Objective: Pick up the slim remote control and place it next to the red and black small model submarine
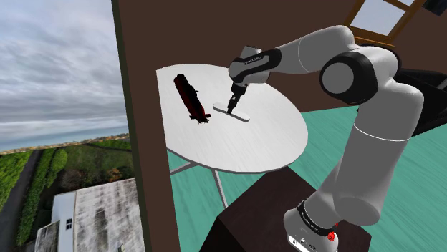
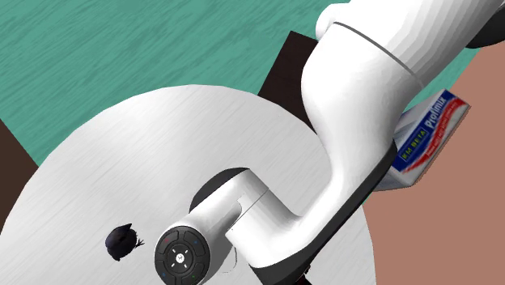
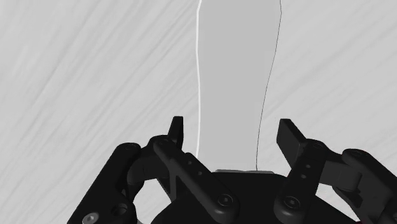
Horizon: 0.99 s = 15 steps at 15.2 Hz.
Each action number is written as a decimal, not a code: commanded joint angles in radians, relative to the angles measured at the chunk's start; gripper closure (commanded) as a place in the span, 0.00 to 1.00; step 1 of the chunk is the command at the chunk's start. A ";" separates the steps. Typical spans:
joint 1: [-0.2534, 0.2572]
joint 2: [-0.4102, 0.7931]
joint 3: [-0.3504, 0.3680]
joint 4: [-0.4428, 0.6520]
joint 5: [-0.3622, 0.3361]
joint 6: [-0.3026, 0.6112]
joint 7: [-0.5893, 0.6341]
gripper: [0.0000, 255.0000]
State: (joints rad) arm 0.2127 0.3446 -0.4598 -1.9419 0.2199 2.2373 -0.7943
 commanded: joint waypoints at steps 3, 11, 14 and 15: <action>0.000 0.000 0.000 0.000 0.000 0.000 0.000 0.00; 0.012 -0.067 -0.019 0.047 -0.044 -0.105 0.029 0.00; 0.012 -0.067 -0.019 0.047 -0.044 -0.105 0.029 0.00; 0.012 -0.067 -0.019 0.047 -0.044 -0.105 0.029 0.00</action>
State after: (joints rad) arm 0.2247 0.2780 -0.4786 -1.8952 0.1758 2.1324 -0.7659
